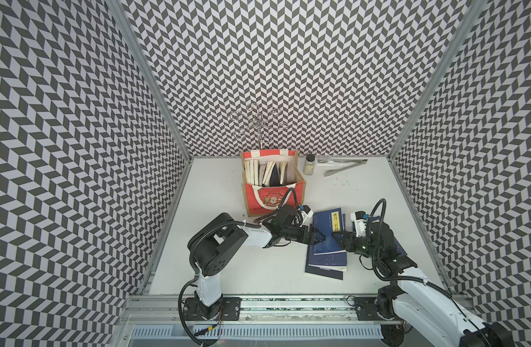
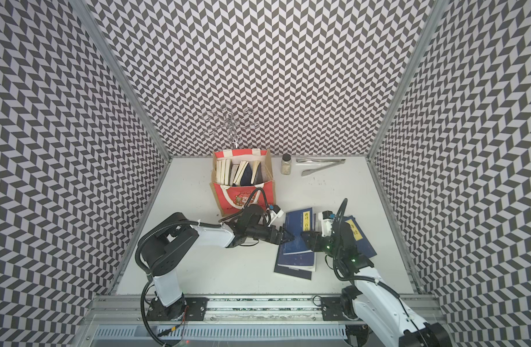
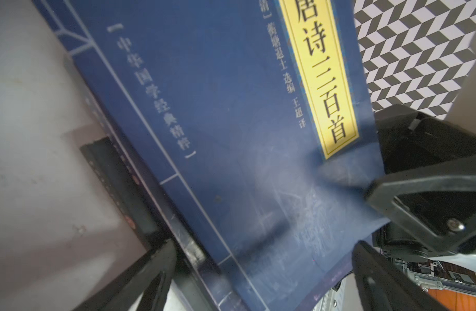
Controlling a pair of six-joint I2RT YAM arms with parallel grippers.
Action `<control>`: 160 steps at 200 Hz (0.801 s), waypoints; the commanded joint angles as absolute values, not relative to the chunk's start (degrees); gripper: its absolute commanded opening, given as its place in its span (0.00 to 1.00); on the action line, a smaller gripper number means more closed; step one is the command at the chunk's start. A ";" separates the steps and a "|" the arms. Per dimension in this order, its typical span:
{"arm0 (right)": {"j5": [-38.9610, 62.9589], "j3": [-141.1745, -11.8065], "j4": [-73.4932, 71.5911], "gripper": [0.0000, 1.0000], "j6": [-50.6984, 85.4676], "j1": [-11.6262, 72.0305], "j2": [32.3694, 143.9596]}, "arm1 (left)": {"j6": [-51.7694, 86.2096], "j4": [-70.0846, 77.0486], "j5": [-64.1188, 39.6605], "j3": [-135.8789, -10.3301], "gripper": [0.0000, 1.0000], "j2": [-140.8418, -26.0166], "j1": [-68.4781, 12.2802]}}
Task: Put the books into the canvas bag
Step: Pick up the book from the book.
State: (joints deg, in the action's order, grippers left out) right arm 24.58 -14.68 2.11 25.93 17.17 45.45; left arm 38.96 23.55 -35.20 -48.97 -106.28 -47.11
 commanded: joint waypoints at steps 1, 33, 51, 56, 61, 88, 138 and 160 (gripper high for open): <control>28.03 -16.43 -0.59 0.53 25.44 18.55 45.45 | 40.32 27.77 -38.61 -48.71 0.99 -107.12 -47.38; 28.66 -16.52 -1.08 0.52 25.58 18.97 44.69 | 41.79 30.47 -40.13 -47.63 0.98 -107.16 -46.70; 27.19 -16.66 -0.28 0.53 25.25 19.02 43.73 | 41.98 31.03 -40.16 -47.14 0.97 -106.95 -46.44; 26.33 -16.89 0.37 0.55 25.14 18.99 43.70 | 42.16 31.30 -40.17 -46.96 0.96 -106.90 -46.28; 24.61 -17.23 1.60 0.58 25.17 18.98 43.82 | 42.31 31.37 -40.17 -46.86 0.96 -106.91 -46.23; 14.70 -19.35 8.09 0.76 26.38 18.99 44.79 | 42.41 31.40 -39.73 -46.23 0.96 -106.86 -45.53; 11.75 -19.04 6.27 0.85 27.31 18.99 46.68 | 42.71 31.68 -39.24 -44.10 0.96 -105.81 -43.66; 11.89 -19.29 5.33 0.86 27.04 18.94 47.52 | 42.71 31.90 -39.37 -43.36 0.96 -105.31 -42.56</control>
